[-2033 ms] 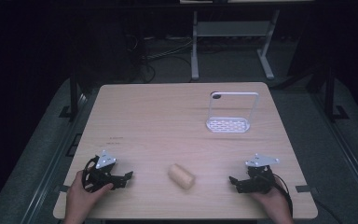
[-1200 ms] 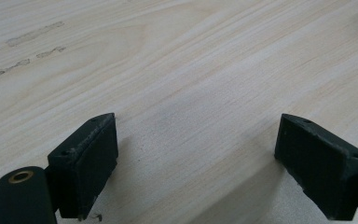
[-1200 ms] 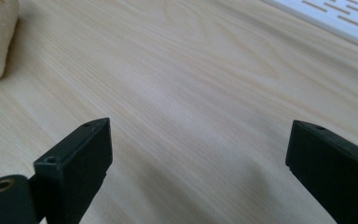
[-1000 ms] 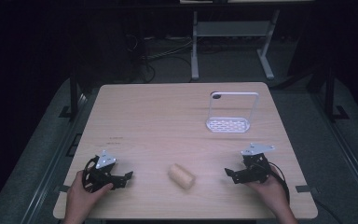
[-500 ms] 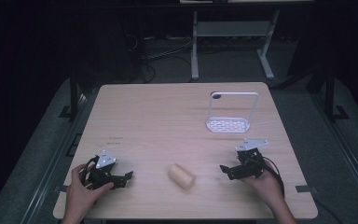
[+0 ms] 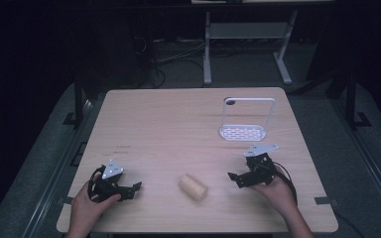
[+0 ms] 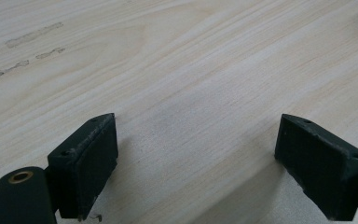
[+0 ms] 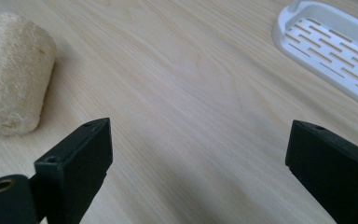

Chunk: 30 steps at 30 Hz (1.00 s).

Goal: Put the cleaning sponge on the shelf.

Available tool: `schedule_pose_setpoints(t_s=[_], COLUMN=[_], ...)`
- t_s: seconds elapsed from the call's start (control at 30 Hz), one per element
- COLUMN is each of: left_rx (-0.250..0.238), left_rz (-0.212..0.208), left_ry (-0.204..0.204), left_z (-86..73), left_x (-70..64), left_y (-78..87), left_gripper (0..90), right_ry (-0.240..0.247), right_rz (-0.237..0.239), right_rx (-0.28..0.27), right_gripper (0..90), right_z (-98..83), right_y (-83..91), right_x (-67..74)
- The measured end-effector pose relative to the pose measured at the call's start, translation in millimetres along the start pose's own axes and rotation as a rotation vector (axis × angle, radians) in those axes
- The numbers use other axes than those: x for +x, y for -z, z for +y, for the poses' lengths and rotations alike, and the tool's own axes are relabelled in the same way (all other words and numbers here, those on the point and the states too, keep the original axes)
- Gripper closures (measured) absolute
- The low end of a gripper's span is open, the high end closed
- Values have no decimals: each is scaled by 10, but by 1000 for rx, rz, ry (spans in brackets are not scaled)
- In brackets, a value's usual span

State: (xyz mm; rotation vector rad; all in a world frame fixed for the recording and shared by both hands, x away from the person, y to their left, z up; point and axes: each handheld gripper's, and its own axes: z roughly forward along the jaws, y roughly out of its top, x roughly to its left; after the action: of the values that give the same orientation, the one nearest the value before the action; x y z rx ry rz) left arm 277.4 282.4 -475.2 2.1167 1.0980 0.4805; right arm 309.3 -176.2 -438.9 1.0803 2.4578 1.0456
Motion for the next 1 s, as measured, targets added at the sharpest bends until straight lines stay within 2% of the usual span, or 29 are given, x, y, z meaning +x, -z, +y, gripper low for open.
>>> schedule_pose_setpoints(t_s=[0.43, 1.0], left_rx=[0, 0], left_rz=[0, 1], left_ry=[0, 0], left_z=[0, 0], left_x=[0, 1], left_y=[0, 0], left_gripper=[127, 127], right_ry=[22, 64], right_rz=[25, 66], right_rx=[-3, -11], right_gripper=[70, 70], right_z=[139, 357], right_y=[-63, -169], right_x=[67, 221])
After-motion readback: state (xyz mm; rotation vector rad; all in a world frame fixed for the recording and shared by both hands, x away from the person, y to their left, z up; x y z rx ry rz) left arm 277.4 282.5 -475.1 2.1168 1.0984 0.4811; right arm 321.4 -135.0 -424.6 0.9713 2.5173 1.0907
